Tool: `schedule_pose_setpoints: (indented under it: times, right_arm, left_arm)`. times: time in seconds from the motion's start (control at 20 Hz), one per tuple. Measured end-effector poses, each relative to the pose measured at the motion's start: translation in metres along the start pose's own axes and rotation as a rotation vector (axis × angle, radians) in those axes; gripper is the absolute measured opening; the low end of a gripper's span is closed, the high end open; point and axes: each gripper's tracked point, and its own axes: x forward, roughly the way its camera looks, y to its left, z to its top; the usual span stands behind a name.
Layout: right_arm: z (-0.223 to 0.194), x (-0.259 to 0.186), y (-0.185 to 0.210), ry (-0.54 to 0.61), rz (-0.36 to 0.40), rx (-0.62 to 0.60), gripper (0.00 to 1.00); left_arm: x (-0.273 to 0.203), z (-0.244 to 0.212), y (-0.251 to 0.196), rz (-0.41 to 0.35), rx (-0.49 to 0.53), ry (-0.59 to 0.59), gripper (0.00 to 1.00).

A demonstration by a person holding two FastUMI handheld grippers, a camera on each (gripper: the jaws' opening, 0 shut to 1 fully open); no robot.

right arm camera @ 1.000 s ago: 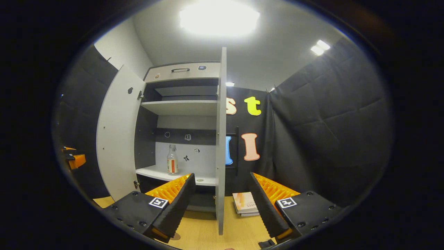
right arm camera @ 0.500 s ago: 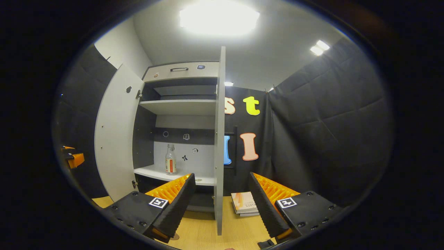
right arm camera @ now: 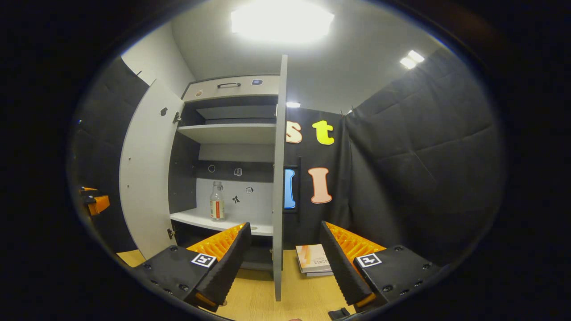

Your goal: Grasp the bottle in the cabinet with the left hand and place it on the coaster, then close the right door with the right hand and the left door with the left hand.

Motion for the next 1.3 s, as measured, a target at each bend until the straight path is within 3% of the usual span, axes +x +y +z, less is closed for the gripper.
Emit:
schedule_pose_setpoints:
  times: [0.75, 1.0, 1.3]
  right_arm:
    - [-0.028, 0.016, -0.074, 0.035, 0.011, 0.031, 0.98]
    - [-0.041, 0.018, -0.095, 0.065, -0.030, 0.034, 0.98]
    - [-0.045, 0.024, -0.122, 0.082, -0.130, 0.027, 0.98]
  left_arm:
    - [0.051, 0.039, -0.103, -0.086, -0.053, -0.010, 0.85]
    - [0.090, 0.048, -0.133, -0.141, -0.044, -0.011, 0.85]
    - [0.155, 0.049, -0.171, -0.218, -0.067, 0.000, 0.84]
